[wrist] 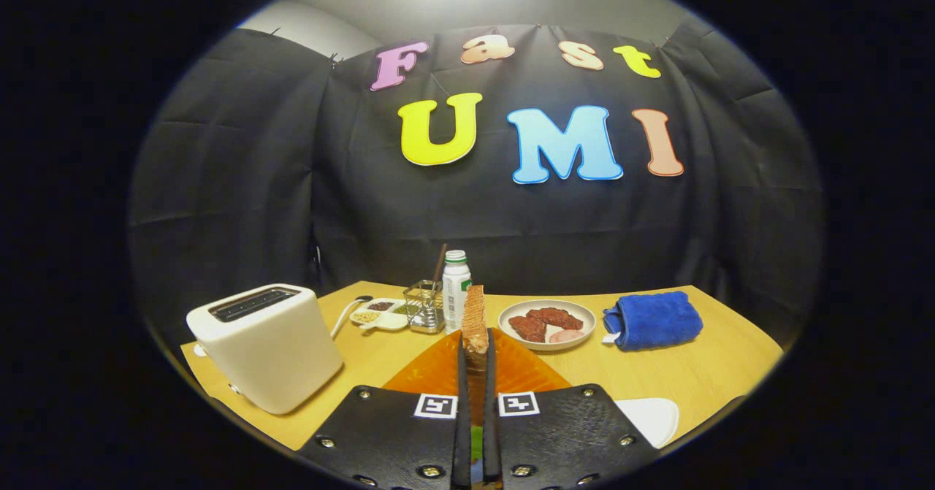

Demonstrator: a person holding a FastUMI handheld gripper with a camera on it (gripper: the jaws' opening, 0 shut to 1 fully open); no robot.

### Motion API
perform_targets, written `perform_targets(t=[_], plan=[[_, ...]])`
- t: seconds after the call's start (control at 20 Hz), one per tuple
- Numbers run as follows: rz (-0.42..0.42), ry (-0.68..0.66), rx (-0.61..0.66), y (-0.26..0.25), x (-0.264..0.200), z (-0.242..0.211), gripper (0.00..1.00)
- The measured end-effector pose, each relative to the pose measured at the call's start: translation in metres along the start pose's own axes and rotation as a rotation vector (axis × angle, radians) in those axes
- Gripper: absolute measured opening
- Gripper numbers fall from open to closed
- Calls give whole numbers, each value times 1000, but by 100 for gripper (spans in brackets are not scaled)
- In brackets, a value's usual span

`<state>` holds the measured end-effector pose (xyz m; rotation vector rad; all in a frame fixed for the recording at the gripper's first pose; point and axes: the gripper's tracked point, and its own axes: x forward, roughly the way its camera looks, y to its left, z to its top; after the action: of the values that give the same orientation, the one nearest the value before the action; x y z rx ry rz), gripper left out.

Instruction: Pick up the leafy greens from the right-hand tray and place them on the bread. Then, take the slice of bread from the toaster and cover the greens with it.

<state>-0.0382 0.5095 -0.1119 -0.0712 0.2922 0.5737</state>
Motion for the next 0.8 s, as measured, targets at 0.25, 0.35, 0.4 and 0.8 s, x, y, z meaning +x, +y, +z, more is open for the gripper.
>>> perform_targets(t=[0.25, 0.35, 0.4, 0.8], plan=[[-39, 22, -98, -4, -8, -24, 6], [-41, 19, -128, 3, -8, -31, 6], [-39, 27, -140, 7, -9, -36, 6], [63, 101, -69, 56, -11, -73, 6]])
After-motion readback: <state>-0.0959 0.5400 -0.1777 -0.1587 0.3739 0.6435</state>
